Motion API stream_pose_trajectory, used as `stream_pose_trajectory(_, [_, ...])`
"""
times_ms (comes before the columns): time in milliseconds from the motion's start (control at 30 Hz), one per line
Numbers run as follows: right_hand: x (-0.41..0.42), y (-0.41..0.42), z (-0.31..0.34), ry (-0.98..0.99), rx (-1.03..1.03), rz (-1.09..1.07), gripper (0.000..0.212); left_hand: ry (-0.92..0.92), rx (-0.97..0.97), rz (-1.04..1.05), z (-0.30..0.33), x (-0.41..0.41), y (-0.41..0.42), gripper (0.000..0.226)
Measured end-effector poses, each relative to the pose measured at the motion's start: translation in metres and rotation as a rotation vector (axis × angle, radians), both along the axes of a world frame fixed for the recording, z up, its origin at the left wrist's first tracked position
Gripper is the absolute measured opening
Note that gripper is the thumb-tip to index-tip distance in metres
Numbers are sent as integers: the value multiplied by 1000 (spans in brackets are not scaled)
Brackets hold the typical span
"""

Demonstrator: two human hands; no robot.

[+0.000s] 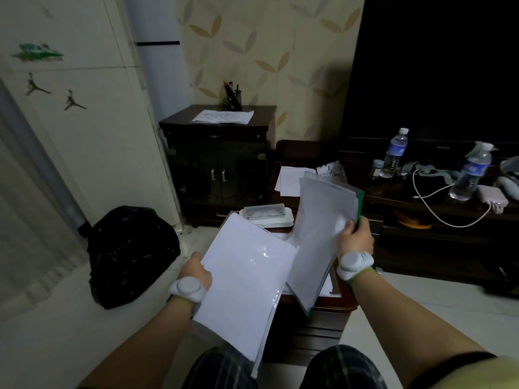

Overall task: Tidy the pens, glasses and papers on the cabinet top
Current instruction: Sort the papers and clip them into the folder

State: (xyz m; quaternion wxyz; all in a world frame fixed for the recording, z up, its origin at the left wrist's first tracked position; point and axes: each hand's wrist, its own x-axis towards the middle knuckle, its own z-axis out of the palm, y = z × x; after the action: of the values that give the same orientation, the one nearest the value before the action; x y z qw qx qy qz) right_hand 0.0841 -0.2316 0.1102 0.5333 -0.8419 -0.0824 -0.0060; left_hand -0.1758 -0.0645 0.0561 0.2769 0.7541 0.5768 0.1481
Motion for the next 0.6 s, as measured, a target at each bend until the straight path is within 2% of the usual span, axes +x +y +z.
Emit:
stream_pose_trajectory(200, [4, 1, 29, -57, 113, -51, 30, 15, 23, -71, 11, 2, 11, 38])
stream_pose_trajectory(333, [12, -4, 45, -59, 159, -116, 31, 47, 40, -97, 14, -4, 17, 25])
stream_pose_trajectory(600, [18, -13, 48, 2, 159, -115, 31, 146, 58, -63, 19, -17, 21, 19])
